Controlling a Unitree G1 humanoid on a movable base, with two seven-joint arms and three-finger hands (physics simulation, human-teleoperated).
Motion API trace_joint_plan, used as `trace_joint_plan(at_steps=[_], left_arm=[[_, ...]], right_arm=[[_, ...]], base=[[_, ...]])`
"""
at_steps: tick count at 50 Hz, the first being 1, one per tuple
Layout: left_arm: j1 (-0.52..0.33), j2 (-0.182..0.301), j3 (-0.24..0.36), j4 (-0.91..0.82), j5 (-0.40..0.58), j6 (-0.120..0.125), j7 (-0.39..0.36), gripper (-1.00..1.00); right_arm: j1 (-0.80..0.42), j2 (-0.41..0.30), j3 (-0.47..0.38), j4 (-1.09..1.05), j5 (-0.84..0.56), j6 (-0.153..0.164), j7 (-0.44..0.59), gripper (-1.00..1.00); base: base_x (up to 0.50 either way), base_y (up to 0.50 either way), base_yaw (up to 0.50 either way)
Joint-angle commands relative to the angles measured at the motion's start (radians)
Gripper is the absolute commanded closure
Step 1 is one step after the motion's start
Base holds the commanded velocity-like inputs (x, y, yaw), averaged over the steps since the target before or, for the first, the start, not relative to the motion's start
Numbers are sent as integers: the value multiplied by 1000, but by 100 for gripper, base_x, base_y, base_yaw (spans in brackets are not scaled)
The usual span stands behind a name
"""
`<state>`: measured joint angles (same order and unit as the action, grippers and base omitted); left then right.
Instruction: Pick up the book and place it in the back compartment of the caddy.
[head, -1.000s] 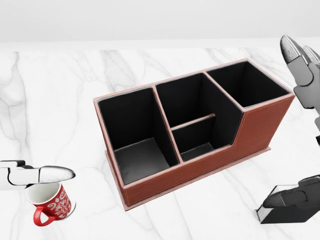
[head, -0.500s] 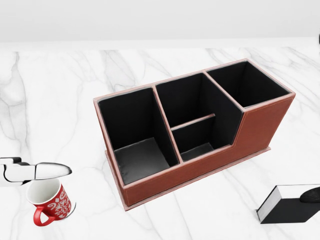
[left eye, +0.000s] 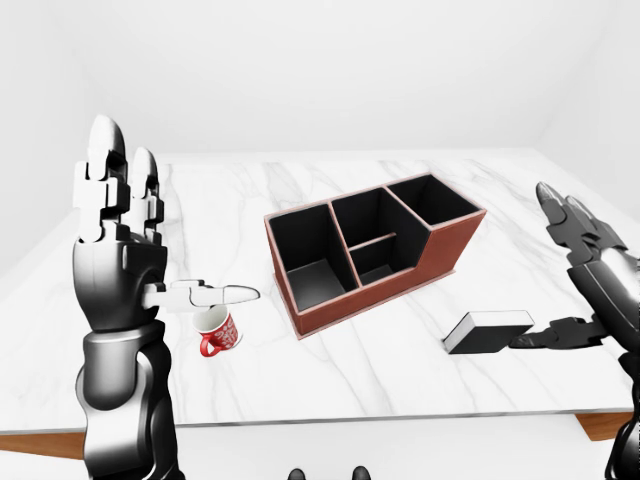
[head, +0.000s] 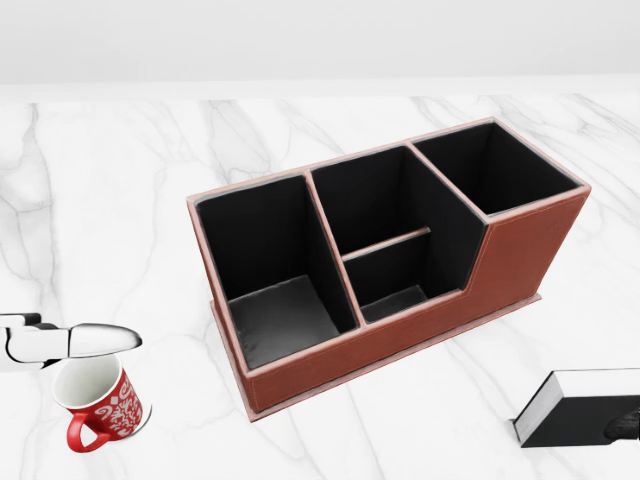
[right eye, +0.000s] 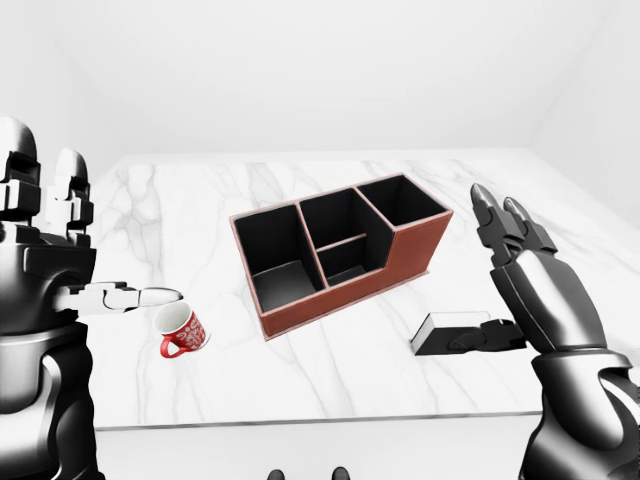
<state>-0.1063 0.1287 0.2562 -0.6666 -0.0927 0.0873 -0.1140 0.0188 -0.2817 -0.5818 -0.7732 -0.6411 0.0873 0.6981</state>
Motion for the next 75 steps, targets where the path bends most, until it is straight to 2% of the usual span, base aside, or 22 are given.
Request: trace_joint_plan(at_steps=[1,15,34,48,58,68,75], left_arm=[[2,0,0,-2,2,0,-2,-100],[1,0,1,-6,0,0,-1,-100],[1,0,1,-6,1,0,-2,-100],[0,1,3,-4,-1,0,-1,-100],[3,-1,-1,-7,3,0,-1,-100],[7,-5,-9,1,11,0,-3,-100],[3,-4,-4,0,9,0,-5,-100]], right_arm=[[48,45,0,115,6,0,0,-100],[101,79,31,285,13,0,0,-100],[112,93,72,345,-6,0,0,-100],[87,81,130,399,-49,0,-7,-100],[95,70,125,445,-51,0,-37,-100],[70,35,110,554,-38,0,-91,-100],[32,3,129,653,-27,0,-146,-100]], base=[[0,0,0],[0,0,0],[0,0,0],[0,0,0],[0,0,0],[0,0,0],[0,0,0]])
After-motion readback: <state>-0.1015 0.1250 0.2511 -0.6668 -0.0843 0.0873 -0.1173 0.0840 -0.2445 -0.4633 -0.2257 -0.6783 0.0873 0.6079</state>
